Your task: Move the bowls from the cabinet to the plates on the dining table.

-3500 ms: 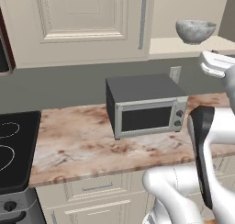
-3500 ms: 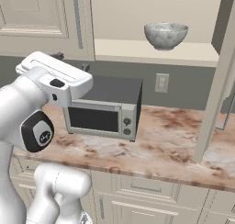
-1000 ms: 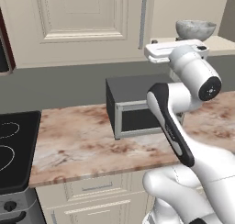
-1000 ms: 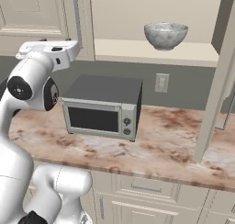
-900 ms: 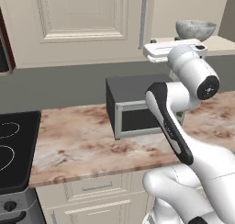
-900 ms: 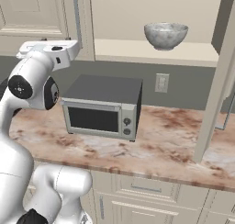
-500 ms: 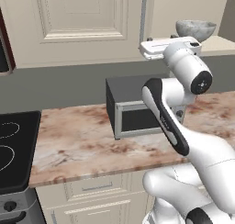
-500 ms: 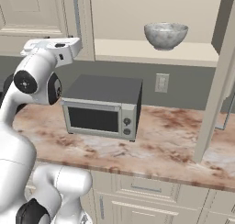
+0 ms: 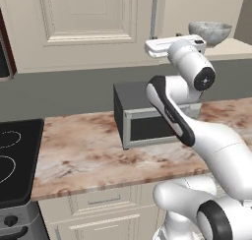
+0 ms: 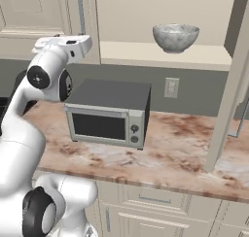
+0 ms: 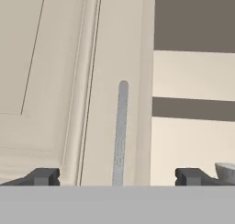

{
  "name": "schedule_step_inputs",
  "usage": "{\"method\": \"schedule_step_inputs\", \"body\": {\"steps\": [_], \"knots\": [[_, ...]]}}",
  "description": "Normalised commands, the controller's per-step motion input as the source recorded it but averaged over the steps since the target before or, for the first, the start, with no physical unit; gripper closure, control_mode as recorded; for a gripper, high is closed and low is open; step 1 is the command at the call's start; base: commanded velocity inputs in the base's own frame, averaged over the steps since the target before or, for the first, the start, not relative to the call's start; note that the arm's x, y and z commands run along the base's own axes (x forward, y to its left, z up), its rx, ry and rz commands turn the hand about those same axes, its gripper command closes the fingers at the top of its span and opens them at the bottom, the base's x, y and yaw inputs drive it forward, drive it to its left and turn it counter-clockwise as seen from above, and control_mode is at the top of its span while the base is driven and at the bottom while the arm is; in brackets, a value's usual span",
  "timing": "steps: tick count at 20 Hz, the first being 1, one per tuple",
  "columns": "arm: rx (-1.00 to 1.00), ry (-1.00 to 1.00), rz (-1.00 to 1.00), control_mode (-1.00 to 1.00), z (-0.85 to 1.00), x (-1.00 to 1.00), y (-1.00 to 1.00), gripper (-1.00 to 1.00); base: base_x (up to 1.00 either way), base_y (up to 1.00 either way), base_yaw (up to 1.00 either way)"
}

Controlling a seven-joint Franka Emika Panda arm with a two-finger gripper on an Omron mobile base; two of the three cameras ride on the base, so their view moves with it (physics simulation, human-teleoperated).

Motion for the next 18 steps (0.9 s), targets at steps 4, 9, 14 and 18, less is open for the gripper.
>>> {"method": "schedule_step_inputs", "body": {"steps": [4,9,14,18], "knots": [[0.00,0.00,0.00,-1.00,0.00,0.50,0.00,-1.00,0.00,0.00,0.00],[-0.01,0.00,0.00,-1.00,0.00,0.48,0.00,-1.00,0.00,0.00,0.00],[-0.02,0.00,0.00,-1.00,0.00,0.42,0.00,-1.00,0.00,0.00,0.00],[-0.01,0.00,0.00,-1.00,0.00,0.39,0.00,-1.00,0.00,0.00,0.00]]}}
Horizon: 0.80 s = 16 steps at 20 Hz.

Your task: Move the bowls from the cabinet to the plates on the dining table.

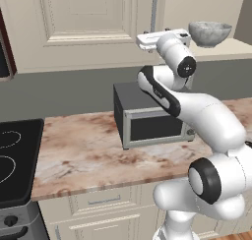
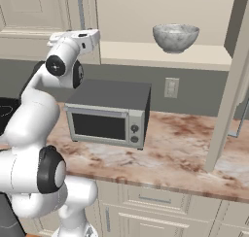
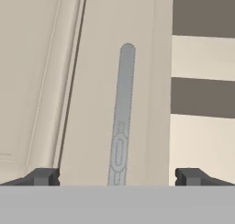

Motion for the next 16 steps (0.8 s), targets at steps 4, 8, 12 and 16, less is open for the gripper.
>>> {"method": "schedule_step_inputs", "body": {"steps": [4,8,12,16], "knots": [[-0.01,0.00,0.00,-1.00,0.00,0.40,0.00,-1.00,0.00,0.00,0.00],[-0.01,0.00,0.00,-1.00,0.00,0.40,0.00,-1.00,0.00,0.00,0.00],[-0.01,0.00,0.00,-1.00,0.00,0.41,0.00,-1.00,0.00,0.00,0.00],[-0.01,0.00,0.00,-1.00,0.00,0.39,0.00,-1.00,0.00,0.00,0.00]]}}
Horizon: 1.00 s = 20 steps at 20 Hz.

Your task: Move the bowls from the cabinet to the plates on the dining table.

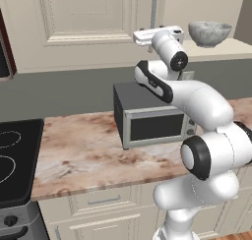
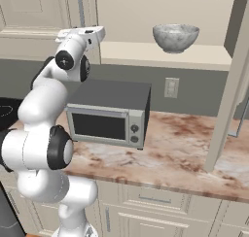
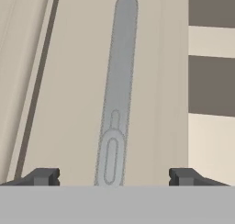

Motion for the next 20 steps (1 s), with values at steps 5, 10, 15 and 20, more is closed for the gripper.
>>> {"method": "schedule_step_inputs", "body": {"steps": [5,10,15,20], "knots": [[-0.01,0.00,0.00,-1.00,0.00,0.41,0.00,1.00,0.00,0.00,0.00],[0.00,0.00,0.00,-1.00,0.00,0.37,0.00,1.00,0.00,0.00,0.00],[-0.01,0.00,-0.01,-1.00,0.00,0.11,0.03,1.00,0.00,0.00,0.00],[-0.02,-0.01,0.00,-1.00,0.00,0.00,0.18,1.00,0.00,0.00,0.00]]}}
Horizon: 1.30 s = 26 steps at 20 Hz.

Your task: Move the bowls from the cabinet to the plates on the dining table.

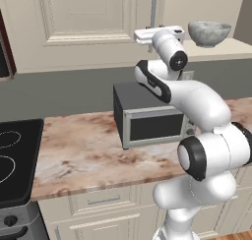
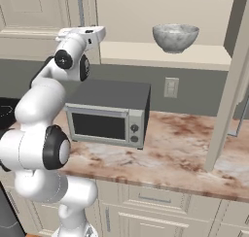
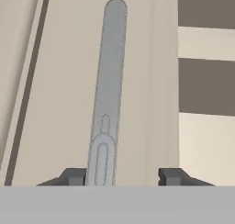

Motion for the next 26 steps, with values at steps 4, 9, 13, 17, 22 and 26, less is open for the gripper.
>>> {"method": "schedule_step_inputs", "body": {"steps": [4,9,13,17,22,26], "knots": [[-0.01,-0.03,0.00,-1.00,0.00,-0.11,0.34,1.00,0.00,0.00,0.00],[0.00,-0.05,0.00,-1.00,0.00,-0.37,0.50,1.00,0.00,0.00,0.00],[0.00,-0.07,0.00,-1.00,0.00,-0.54,0.59,1.00,0.00,0.00,0.00],[0.00,-0.08,0.00,-1.00,0.00,-0.59,0.61,1.00,0.00,0.00,0.00],[0.00,-0.09,0.00,-1.00,0.00,-0.62,0.63,1.00,0.00,0.00,0.00],[0.00,-0.10,0.00,-1.00,0.00,-0.66,0.69,1.00,0.00,0.00,0.00]]}}
